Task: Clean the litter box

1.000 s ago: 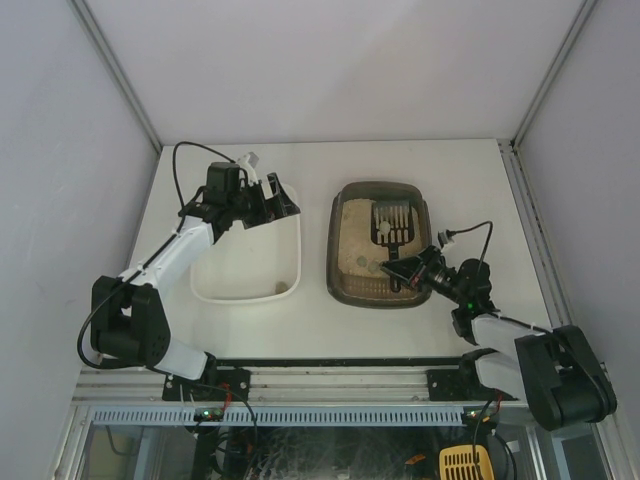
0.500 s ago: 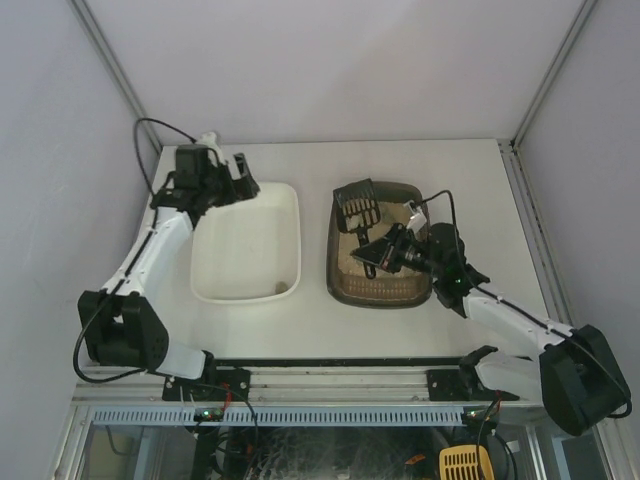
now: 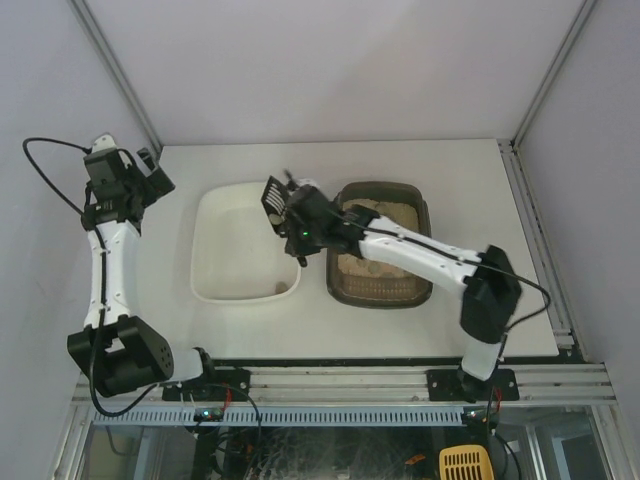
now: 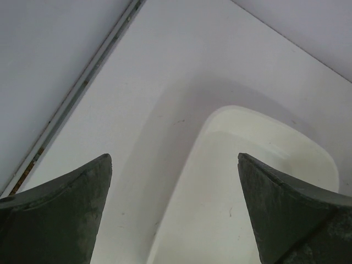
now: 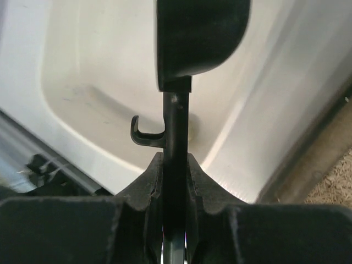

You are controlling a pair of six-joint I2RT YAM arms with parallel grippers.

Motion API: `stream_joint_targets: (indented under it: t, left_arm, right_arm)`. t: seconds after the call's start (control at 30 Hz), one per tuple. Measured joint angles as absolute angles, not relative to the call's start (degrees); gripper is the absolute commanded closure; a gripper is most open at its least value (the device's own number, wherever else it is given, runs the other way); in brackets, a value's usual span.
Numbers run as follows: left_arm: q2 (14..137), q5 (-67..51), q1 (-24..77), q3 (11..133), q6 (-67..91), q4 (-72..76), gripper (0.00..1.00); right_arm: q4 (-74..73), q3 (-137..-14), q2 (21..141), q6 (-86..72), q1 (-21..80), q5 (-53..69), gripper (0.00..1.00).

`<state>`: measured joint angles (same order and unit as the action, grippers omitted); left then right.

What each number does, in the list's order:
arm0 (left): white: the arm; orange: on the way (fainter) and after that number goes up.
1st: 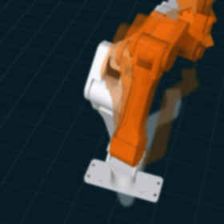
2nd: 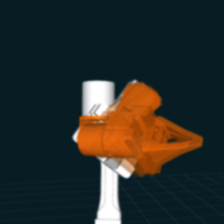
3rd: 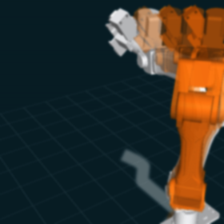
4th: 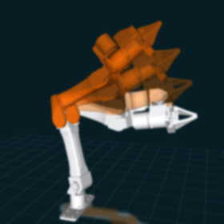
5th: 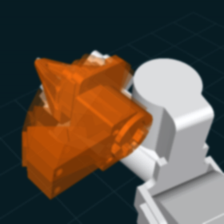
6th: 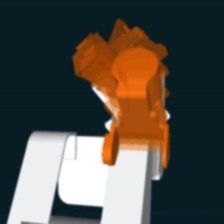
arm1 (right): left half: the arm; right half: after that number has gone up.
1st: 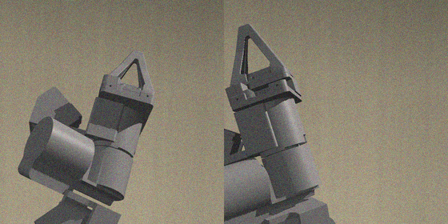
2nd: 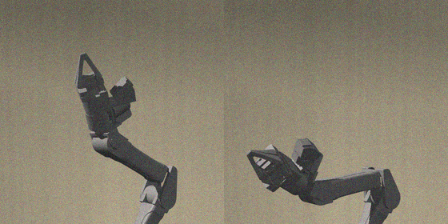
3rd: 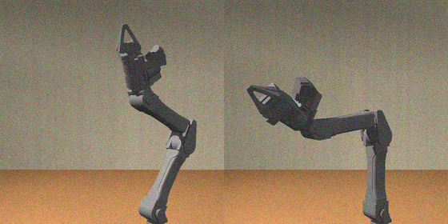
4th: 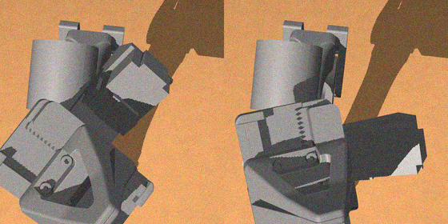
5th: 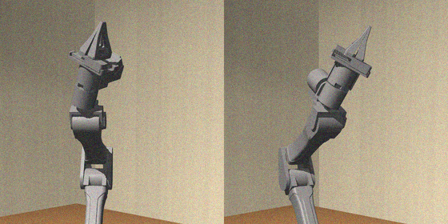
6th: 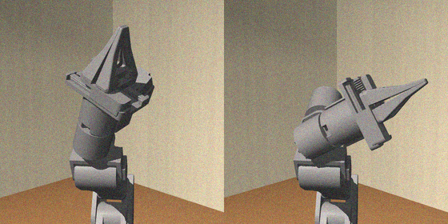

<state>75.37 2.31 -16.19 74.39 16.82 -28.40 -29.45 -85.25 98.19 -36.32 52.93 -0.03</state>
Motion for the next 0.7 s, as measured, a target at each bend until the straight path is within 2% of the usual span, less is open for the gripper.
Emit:
stream_joint_targets:
  t: [0.13,0.3,0.53,0.7]
  left_arm:
    - [75.37,0.78,-17.45,74.39,15.9,-30.65,0.0]
    - [75.37,-0.58,-17.45,74.39,15.33,-31.48,0.0]
    - [75.37,-2.61,-17.45,74.39,15.33,-31.46,0.0]
    - [75.9,-7.03,-16.8,74.39,15.33,-31.44,0.0]
  right_arm:
    - [-42.96,-102.89,111.92,-30.35,59.27,-12.6,1.0]
    - [-55.79,-115.87,123.0,-24.75,67.46,-28.12,1.0]
    - [-62.13,-116.97,124.49,-21.56,69.28,-37.28,1.0]
    - [-61.76,-113.4,120.84,-22.46,67.22,-38.59,1.0]
